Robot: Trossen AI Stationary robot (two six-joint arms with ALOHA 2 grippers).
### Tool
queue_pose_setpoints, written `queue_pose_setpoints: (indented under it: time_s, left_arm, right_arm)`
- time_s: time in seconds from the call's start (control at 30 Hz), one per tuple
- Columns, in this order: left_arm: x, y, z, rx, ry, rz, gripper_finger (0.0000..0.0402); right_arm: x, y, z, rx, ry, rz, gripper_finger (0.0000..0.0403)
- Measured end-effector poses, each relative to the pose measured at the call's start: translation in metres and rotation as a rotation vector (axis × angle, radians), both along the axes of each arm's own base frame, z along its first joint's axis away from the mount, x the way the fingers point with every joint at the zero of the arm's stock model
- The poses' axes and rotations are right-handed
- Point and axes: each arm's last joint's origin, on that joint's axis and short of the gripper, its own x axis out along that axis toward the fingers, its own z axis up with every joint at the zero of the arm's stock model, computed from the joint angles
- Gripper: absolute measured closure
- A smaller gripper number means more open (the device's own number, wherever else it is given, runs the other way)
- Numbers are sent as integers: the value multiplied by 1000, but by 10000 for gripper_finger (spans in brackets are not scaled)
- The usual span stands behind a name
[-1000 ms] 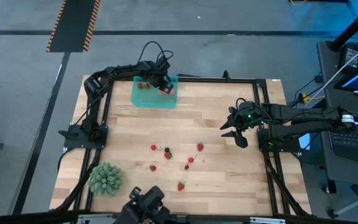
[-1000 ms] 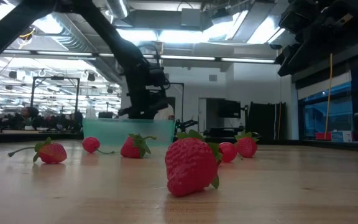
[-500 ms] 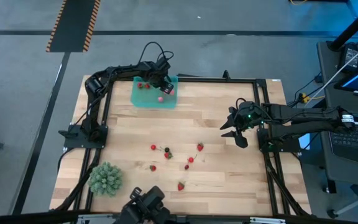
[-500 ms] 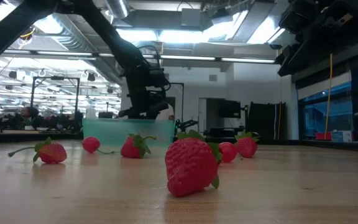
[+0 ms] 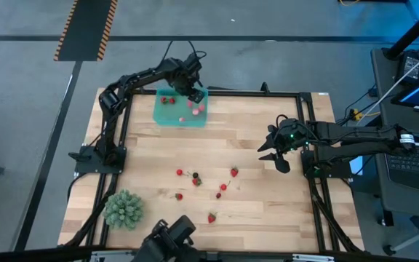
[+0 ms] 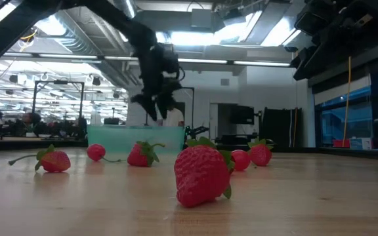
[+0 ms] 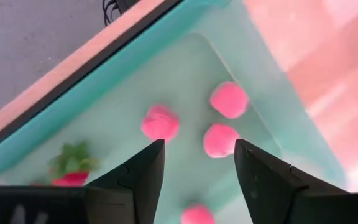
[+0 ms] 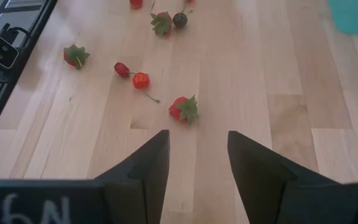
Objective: Pick and placing Produce into tupperware
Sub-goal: Put the red cherry into the blue bin
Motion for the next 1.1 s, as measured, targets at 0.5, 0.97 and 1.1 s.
queue_pose_setpoints:
  time_s: [0.5,0.97,1.1]
  left_arm:
    - [25,-99,56,-199,279,-252,224]
    - [29,-226,87,-111,257,-706,231]
    - [-1,-248,88,-113,288,-701,231]
  right_arm:
    - [0,0,0,-1,-2,1,238]
    - [4,0,2,27,-33,-24,238]
    - [6,2,-1,76,-37,-51,238]
